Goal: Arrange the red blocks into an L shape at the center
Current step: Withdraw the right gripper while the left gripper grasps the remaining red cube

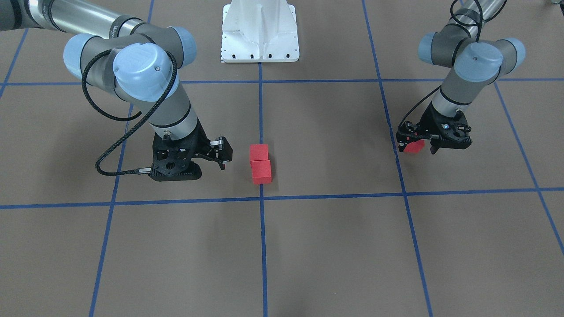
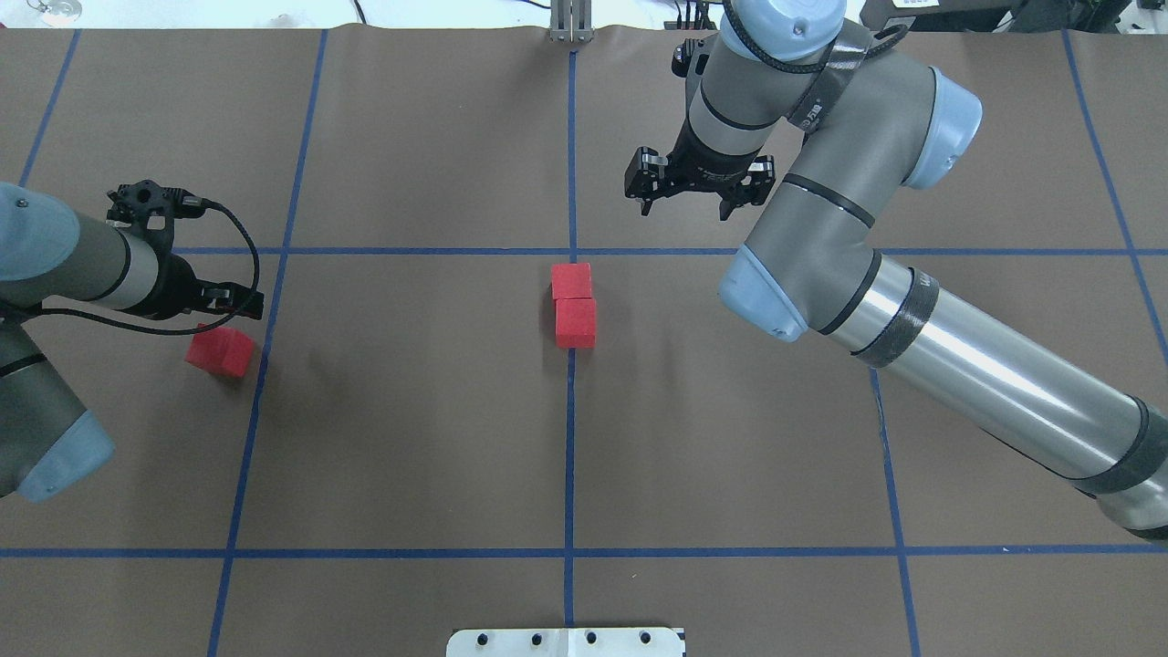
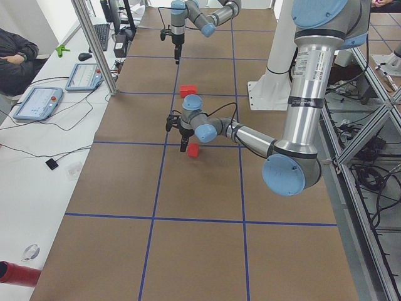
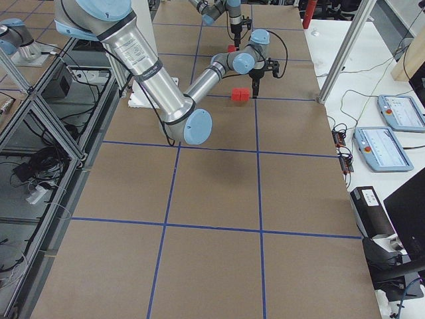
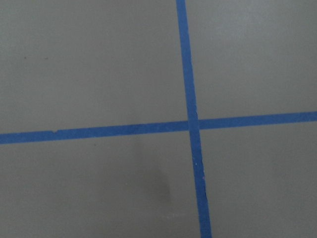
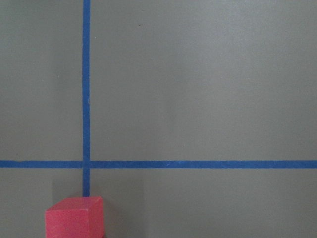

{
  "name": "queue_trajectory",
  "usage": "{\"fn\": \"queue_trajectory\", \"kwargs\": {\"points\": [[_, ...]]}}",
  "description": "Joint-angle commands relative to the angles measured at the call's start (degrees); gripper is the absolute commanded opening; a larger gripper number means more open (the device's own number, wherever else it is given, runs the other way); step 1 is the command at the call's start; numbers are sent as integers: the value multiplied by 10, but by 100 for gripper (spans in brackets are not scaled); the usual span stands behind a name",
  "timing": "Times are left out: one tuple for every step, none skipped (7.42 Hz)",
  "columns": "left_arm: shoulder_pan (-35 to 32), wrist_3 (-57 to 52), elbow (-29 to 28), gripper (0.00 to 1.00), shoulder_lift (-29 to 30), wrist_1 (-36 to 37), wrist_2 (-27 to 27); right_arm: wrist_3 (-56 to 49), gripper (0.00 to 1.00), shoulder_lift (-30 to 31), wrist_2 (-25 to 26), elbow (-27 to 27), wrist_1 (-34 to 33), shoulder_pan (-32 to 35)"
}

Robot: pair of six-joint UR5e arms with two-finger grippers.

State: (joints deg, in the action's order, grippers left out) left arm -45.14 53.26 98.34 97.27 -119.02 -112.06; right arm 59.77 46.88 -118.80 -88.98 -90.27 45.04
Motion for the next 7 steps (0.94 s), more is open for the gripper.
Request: {"fn": "queue_trajectory", "kwargs": {"points": [[10,-2,1,100,-15,-1,2,0,99,1,-2,0,0,2],[11,-2,3,97,-16,-1,2,0,99,1,-3,0,0,2],[12,-2,4,69,-16,-1,3,0,99,2,-2,0,0,2],[12,-2,9,34,-21,0,2,0,99,6,-3,0,0,2],[12,-1,20,4,-30,2,2,0,99,6,-3,0,0,3],[12,0,43,0,-39,7,-2,0,99,6,-3,0,0,3],[12,0,84,0,-43,52,-11,0,99,6,-4,-1,0,7]]}}
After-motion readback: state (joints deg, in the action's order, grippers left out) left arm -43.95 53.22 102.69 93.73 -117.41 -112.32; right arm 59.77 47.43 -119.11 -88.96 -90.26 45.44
